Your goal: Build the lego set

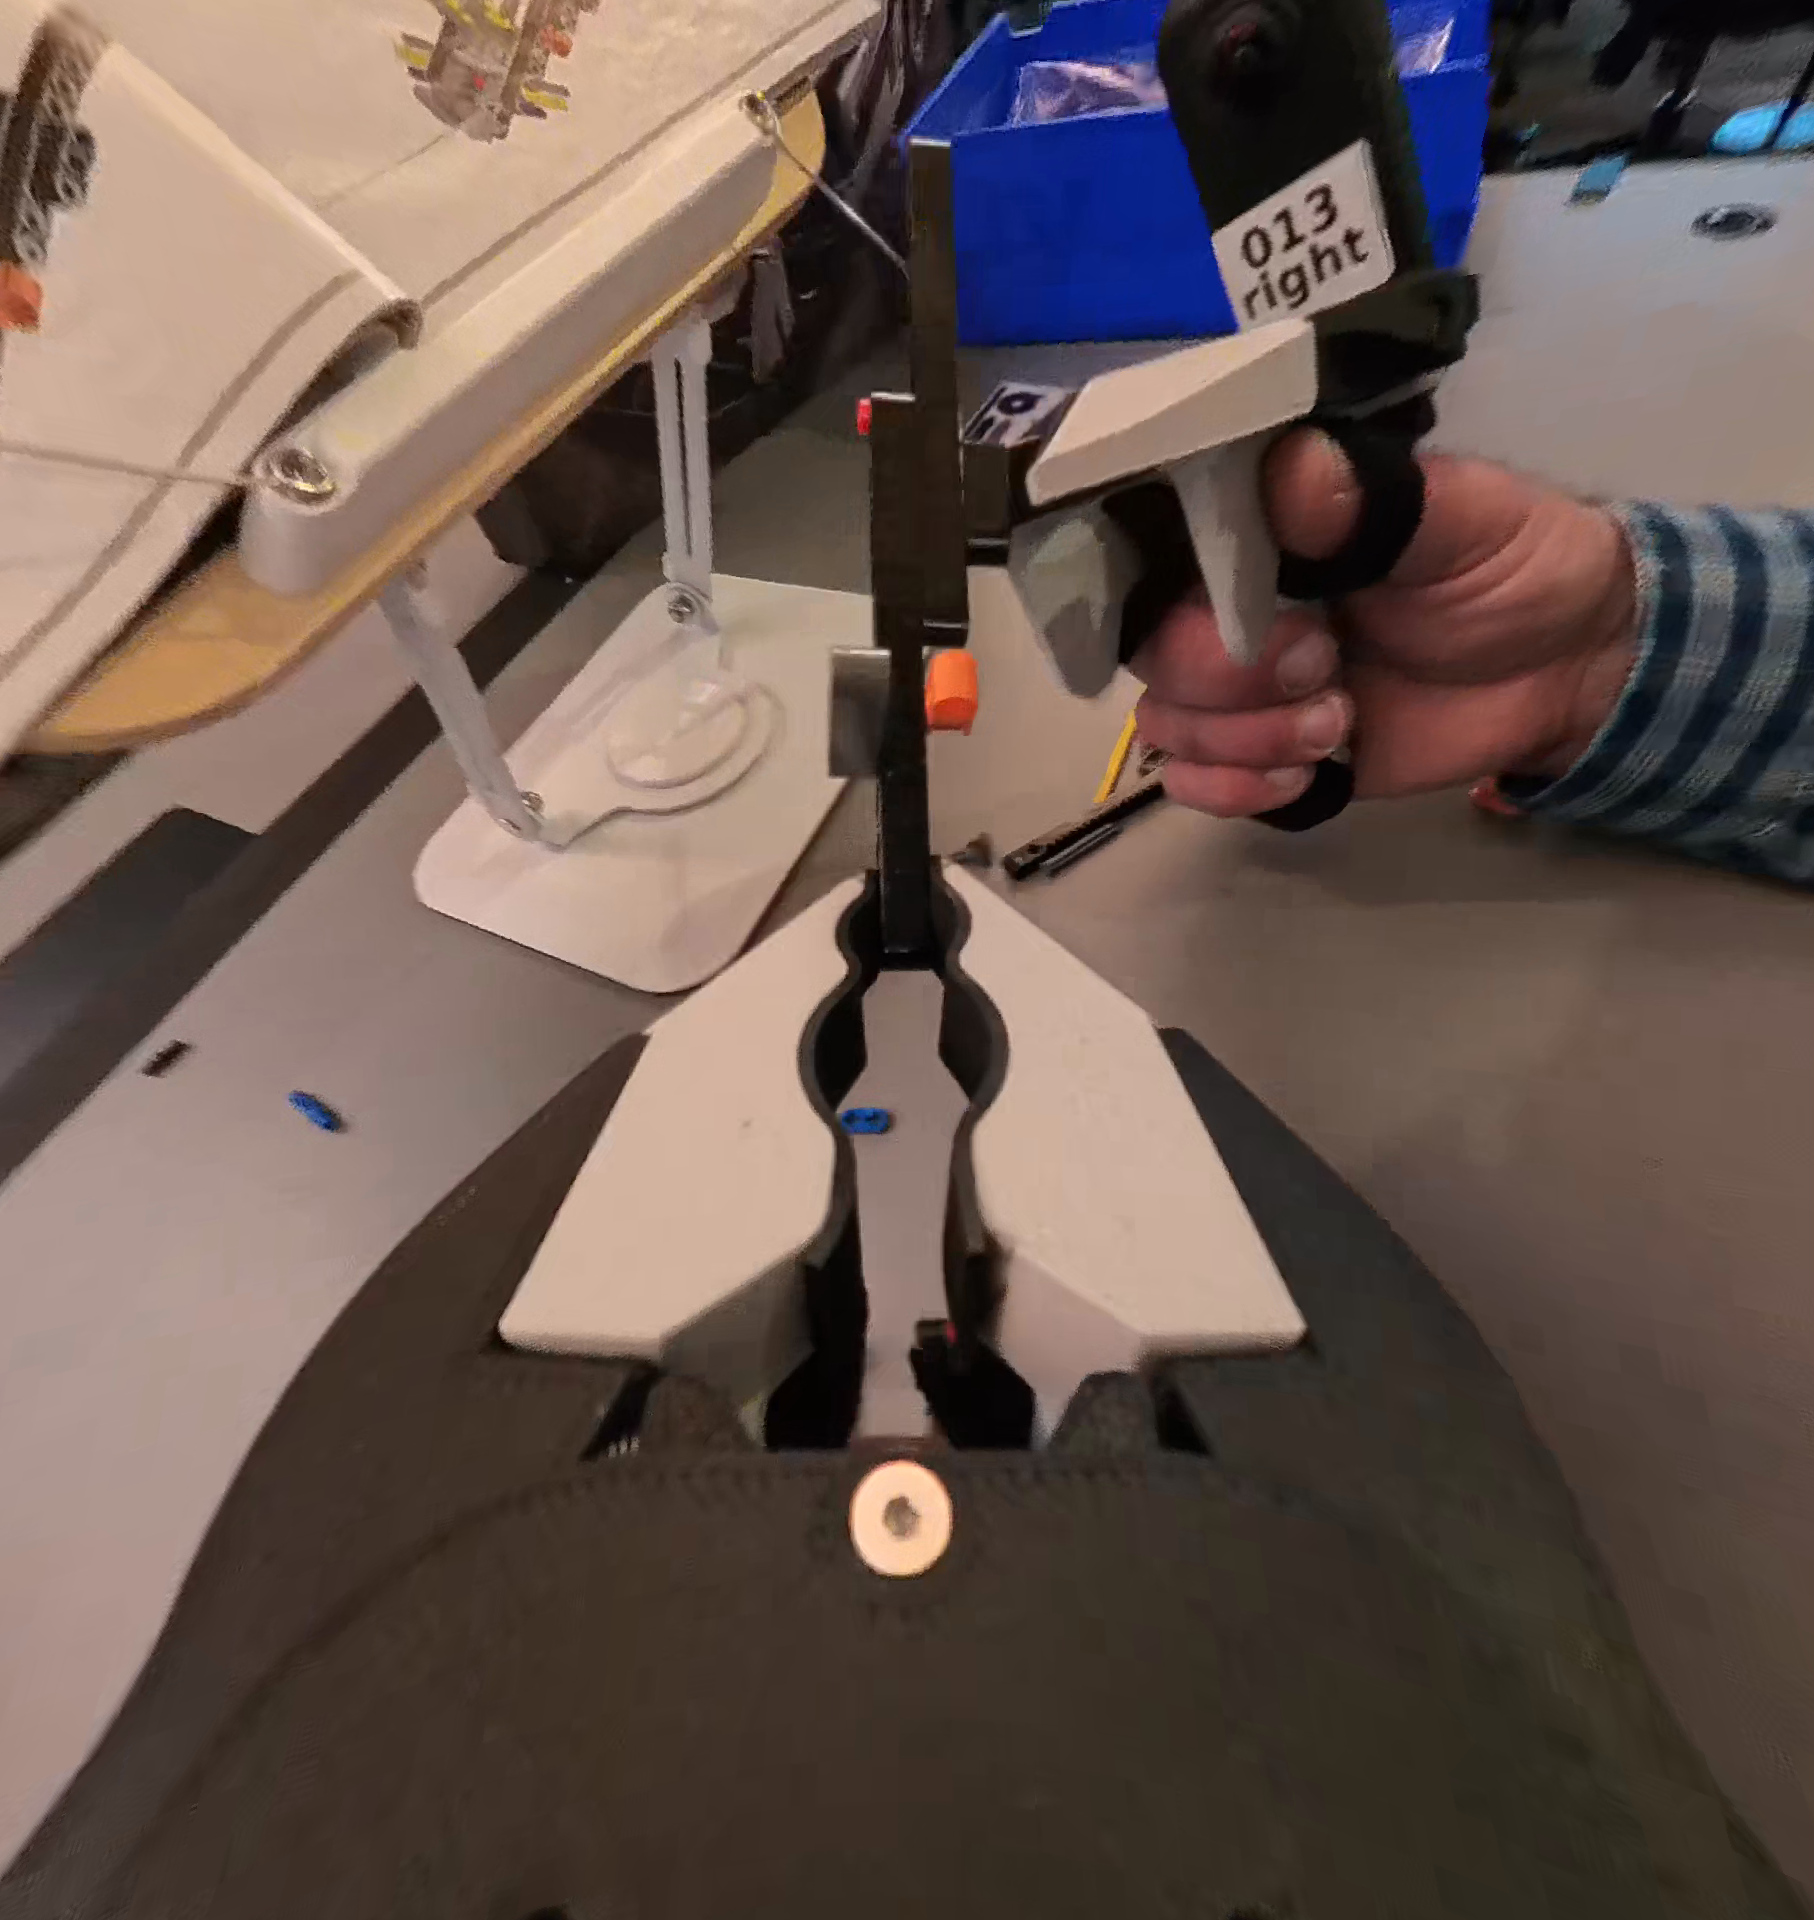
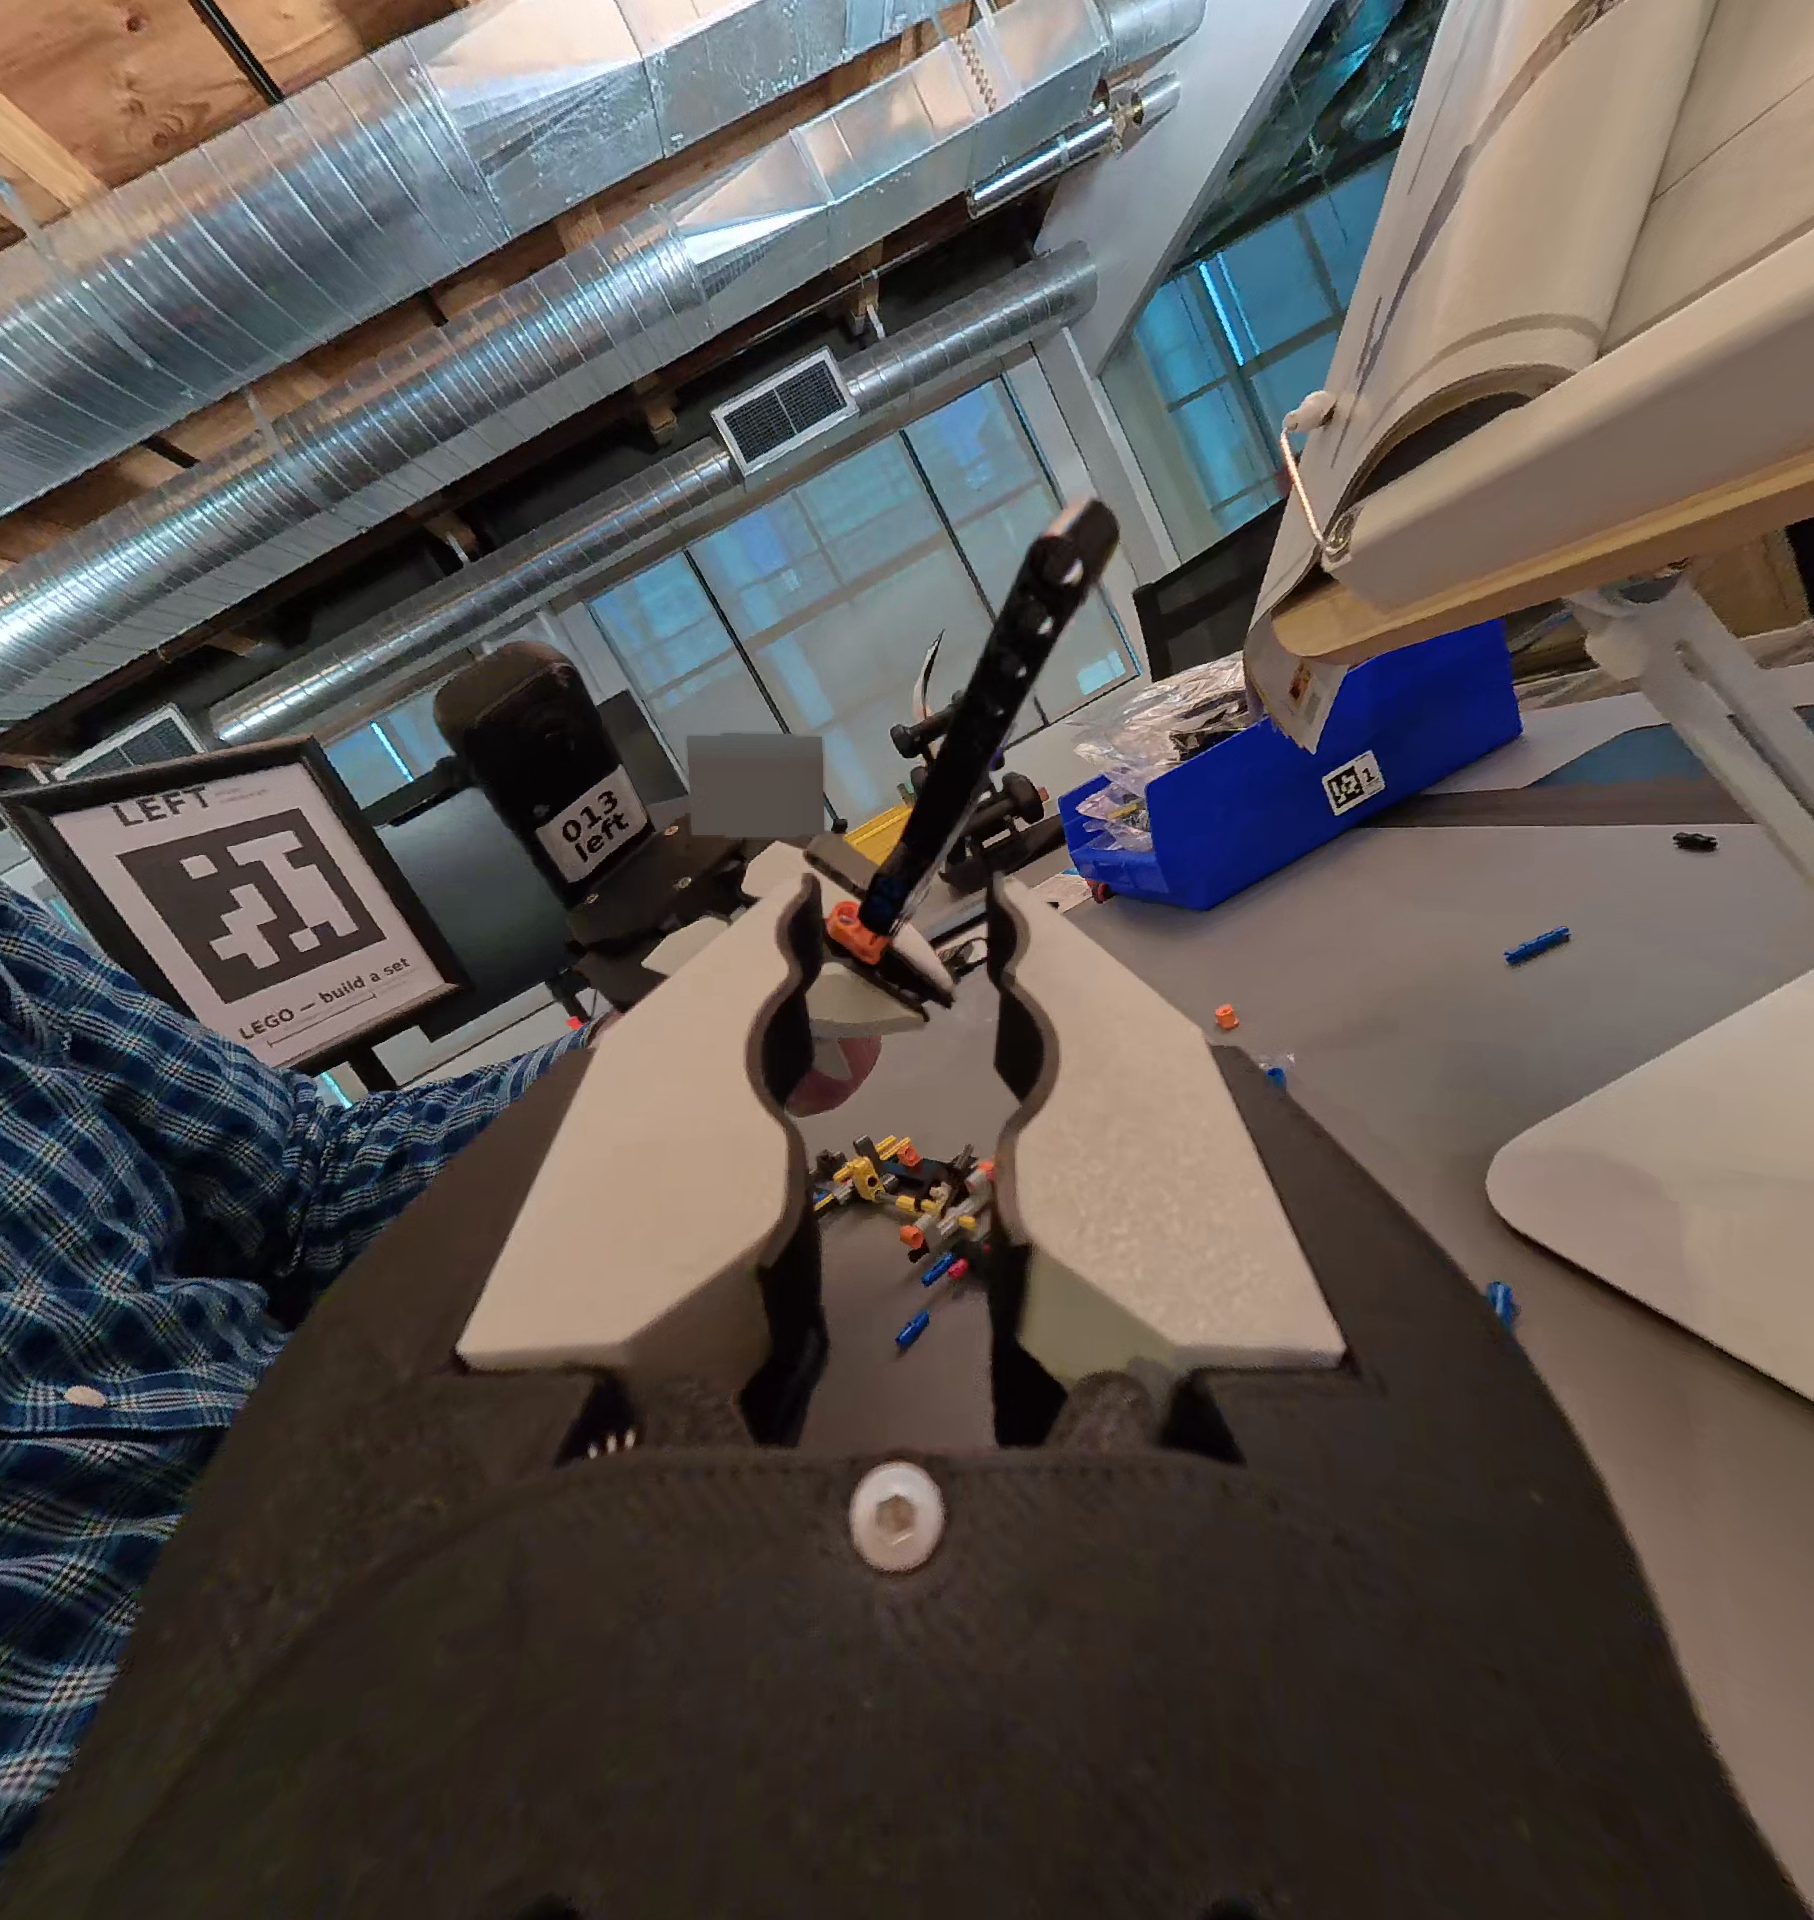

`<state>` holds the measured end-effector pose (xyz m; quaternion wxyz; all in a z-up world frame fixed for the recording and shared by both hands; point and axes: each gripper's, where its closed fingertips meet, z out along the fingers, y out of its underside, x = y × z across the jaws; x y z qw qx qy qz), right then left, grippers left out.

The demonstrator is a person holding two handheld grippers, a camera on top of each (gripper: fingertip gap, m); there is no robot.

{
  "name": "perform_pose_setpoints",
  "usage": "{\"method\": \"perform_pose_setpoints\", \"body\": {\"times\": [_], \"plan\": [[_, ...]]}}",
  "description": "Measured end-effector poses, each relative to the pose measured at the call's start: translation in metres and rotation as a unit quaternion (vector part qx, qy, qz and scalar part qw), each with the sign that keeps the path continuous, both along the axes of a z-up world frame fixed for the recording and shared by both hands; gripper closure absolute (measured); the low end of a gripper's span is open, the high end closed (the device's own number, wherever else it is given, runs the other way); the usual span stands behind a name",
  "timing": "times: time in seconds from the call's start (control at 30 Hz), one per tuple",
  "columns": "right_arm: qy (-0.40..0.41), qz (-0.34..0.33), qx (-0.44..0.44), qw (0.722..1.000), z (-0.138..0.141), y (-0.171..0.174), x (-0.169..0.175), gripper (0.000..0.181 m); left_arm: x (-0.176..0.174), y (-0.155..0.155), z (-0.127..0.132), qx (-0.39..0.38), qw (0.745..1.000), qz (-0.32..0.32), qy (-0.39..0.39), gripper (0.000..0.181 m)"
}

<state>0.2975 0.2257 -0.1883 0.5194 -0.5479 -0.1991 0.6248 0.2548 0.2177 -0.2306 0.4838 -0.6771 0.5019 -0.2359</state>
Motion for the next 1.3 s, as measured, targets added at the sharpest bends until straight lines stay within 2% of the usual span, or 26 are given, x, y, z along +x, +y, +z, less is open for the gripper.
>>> {"method": "perform_pose_setpoints", "body": {"times": [0.1,0.3,0.57,0.67,0.8,1.07,1.1,1.2,1.27,1.3], "plan": [[-0.004,-0.005,0.006,1.0,0.001,0.0,0.0,0.152,0.0,-0.007,-0.005,-0.078,0.996,-0.019,-0.025,0.176],[0.026,-0.007,0.009,1.0,0.009,0.0,0.008,0.155,0.001,-0.017,-0.005,-0.168,0.982,-0.042,-0.073,0.176],[0.04,0.004,0.022,0.999,0.015,-0.005,0.009,0.157,0.006,-0.035,-0.008,-0.27,0.954,-0.084,-0.098,0.176],[0.04,0.007,0.029,0.999,0.016,-0.008,0.009,0.17,0.007,-0.042,-0.009,-0.302,0.942,-0.101,-0.104,0.176],[0.038,0.015,0.027,0.999,0.015,-0.009,0.009,0.172,0.008,-0.045,-0.01,-0.325,0.933,-0.107,-0.11,0.176],[0.053,0.019,0.002,0.998,0.014,-0.006,0.012,0.173,0.01,-0.04,-0.007,-0.324,0.931,-0.102,-0.132,0.176],[0.058,0.021,0.001,0.998,0.015,-0.006,0.013,0.173,0.01,-0.037,-0.006,-0.313,0.935,-0.096,-0.138,0.176],[0.069,0.02,-0.012,0.997,0.015,-0.003,0.016,0.175,0.008,-0.026,-0.009,-0.245,0.96,-0.063,-0.118,0.16],[0.074,0.015,-0.017,0.997,0.015,0.0,0.019,0.176,0.008,-0.023,-0.011,-0.192,0.976,-0.049,-0.09,0.164],[0.076,0.016,-0.019,0.997,0.015,0.0,0.02,0.176,0.007,-0.019,-0.013,-0.159,0.984,-0.037,-0.073,0.172]]}}
